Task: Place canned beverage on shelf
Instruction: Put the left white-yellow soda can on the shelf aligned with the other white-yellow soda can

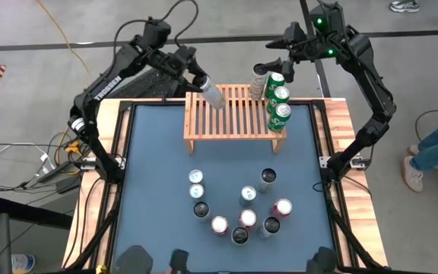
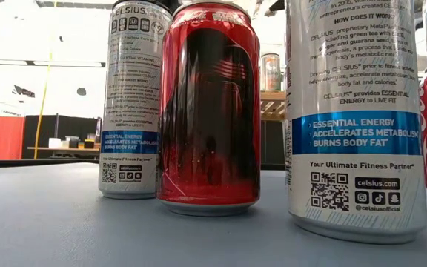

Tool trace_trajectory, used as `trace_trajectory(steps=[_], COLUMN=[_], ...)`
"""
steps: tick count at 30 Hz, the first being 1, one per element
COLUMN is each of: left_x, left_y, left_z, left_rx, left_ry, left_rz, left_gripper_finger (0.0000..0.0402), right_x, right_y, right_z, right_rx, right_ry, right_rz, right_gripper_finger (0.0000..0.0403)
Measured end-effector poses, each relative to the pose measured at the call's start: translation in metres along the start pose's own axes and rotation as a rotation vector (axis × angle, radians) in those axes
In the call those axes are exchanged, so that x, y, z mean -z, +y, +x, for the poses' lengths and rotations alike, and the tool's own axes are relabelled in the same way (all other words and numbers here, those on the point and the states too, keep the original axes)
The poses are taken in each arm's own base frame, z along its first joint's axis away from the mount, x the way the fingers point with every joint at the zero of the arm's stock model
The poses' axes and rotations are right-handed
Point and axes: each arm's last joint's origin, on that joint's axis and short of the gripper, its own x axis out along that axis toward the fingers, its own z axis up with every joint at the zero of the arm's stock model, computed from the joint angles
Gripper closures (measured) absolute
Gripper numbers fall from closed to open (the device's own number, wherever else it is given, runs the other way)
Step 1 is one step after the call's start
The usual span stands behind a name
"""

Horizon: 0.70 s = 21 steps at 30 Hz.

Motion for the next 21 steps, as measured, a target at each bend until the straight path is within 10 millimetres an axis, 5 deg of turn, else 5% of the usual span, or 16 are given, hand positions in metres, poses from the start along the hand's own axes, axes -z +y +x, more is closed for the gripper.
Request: trace_trajectory(steps=[3,21], left_x=[0.002,0.01], left_y=[-0.009,-0.033], left_z=[0.001,0.014], left_rx=[-0.037,0.09], left_ry=[0.131,0.25], left_rz=[0.06,0.061], left_gripper_finger=[0.0143,0.0142], right_x=[-0.002,-0.003], right_y=[-0.001,-0.001], right_z=[0.0,0.0], right_rx=[0.01,0.016], right_ry=[-0.016,-0.027], right_rz=[0.015,0.017], right_gripper_finger=[0.0085,0.0085])
